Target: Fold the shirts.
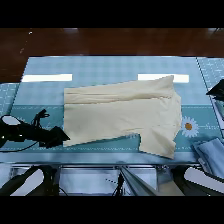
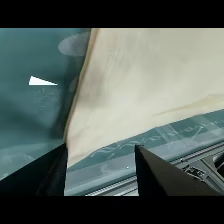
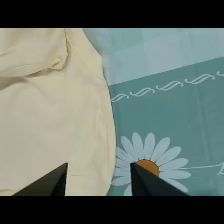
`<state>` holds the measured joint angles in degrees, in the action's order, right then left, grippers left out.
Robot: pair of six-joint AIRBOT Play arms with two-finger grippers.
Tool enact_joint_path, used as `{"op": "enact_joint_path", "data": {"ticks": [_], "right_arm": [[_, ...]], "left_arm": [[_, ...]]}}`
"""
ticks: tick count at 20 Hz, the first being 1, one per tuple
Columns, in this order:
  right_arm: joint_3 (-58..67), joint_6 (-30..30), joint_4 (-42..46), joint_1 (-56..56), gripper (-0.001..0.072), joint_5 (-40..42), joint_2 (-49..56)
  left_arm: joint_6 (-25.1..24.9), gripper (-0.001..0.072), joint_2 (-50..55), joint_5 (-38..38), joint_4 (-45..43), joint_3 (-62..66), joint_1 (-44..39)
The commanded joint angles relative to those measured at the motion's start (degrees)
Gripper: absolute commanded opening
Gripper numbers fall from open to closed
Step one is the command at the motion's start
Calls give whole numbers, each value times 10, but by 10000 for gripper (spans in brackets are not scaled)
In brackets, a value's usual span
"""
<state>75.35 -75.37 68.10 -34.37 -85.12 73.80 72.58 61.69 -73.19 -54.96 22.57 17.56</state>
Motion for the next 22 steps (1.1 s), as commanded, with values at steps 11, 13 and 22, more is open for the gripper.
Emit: {"op": "enact_joint_path", "data": {"ticks": [11,13,22], "right_arm": [[-81,5,69,-1,472,-14,-2],[-127,22,37,-1,472,-8,-2],[-184,44,16,-1,524,-17,-2]], "left_arm": [[-16,21,75,93,64,-6,-87],[-16,22,75,93,64,-6,-86],[-30,21,72,91,71,-3,-87]]}}
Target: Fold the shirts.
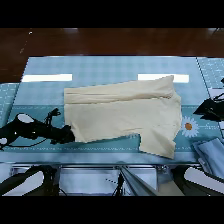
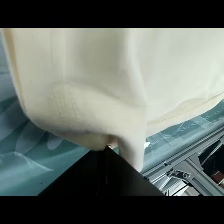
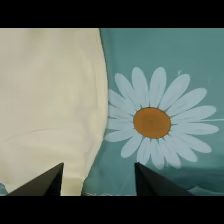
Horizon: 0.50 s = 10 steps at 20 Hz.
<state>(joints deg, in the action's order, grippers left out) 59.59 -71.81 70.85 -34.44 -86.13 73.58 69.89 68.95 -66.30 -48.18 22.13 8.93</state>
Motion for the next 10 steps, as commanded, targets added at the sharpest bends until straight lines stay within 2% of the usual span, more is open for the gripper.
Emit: {"op": "enact_joint_path", "data": {"ticks": [1,4,6,10], "right_arm": [[-48,12,-19,0,526,-3,0],[-101,23,-1,0,523,23,0],[-126,23,-21,0,517,45,0],[-187,24,-37,41,503,129,0]], "left_arm": [[-3,21,0,22,3,1,0],[-5,21,0,22,3,1,0],[-5,21,0,22,3,1,0],[-4,21,0,22,3,1,0]]}}
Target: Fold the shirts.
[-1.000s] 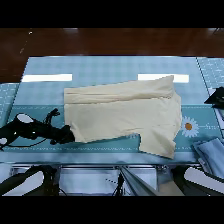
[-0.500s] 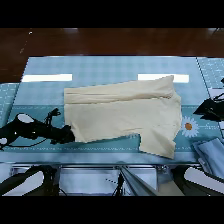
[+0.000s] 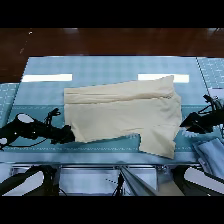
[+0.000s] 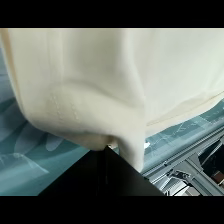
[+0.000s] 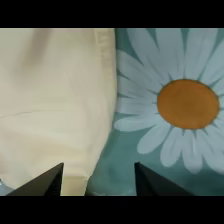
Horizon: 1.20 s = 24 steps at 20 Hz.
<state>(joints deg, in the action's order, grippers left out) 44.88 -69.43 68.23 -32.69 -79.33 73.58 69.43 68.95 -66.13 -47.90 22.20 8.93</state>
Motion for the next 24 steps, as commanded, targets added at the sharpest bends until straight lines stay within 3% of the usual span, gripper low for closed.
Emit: {"op": "enact_joint_path", "data": {"ticks": [1,2,3,5,7,9,11,12,16,21,24], "right_arm": [[-47,-3,-14,39,501,84,0],[-48,-10,-14,58,494,108,0],[-48,-28,-15,74,430,130,0],[-48,-84,-4,92,422,162,0],[-48,-98,-7,93,419,163,1],[-48,-92,4,93,220,143,1],[-48,-80,7,93,71,125,0],[-46,-73,5,93,38,116,-3],[2,-25,-34,93,18,114,-57],[120,-22,-219,97,18,204,-68],[168,-23,-248,144,18,275,-40]], "left_arm": [[0,21,0,19,0,1,0],[0,21,0,19,0,1,0],[0,21,0,19,0,1,0],[0,21,0,19,0,5,0],[0,21,0,18,0,17,0],[0,21,0,18,0,35,0],[0,21,0,18,0,54,0],[0,21,0,15,0,64,0],[0,21,-4,-30,0,148,0],[3,20,-13,-46,27,310,0],[11,20,-13,-15,31,367,0]]}}
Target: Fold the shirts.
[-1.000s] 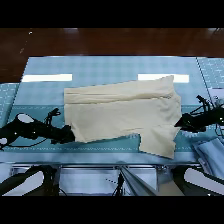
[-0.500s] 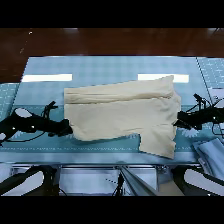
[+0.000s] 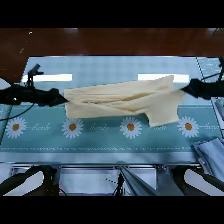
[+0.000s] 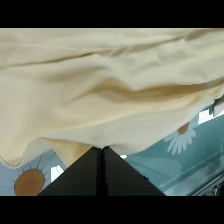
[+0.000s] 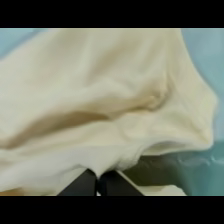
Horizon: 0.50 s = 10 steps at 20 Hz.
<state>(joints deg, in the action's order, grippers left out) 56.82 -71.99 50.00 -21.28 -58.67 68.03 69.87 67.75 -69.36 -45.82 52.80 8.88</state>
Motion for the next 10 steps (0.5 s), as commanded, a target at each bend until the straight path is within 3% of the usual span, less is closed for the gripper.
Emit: {"op": "enact_joint_path", "data": {"ticks": [1,5,10], "right_arm": [[63,2,-66,54,18,91,31],[107,-33,-66,110,18,213,89],[128,-54,-62,111,18,245,153]], "left_arm": [[7,20,-1,29,9,66,0],[9,20,8,56,3,66,12],[7,20,37,67,2,66,47]]}}
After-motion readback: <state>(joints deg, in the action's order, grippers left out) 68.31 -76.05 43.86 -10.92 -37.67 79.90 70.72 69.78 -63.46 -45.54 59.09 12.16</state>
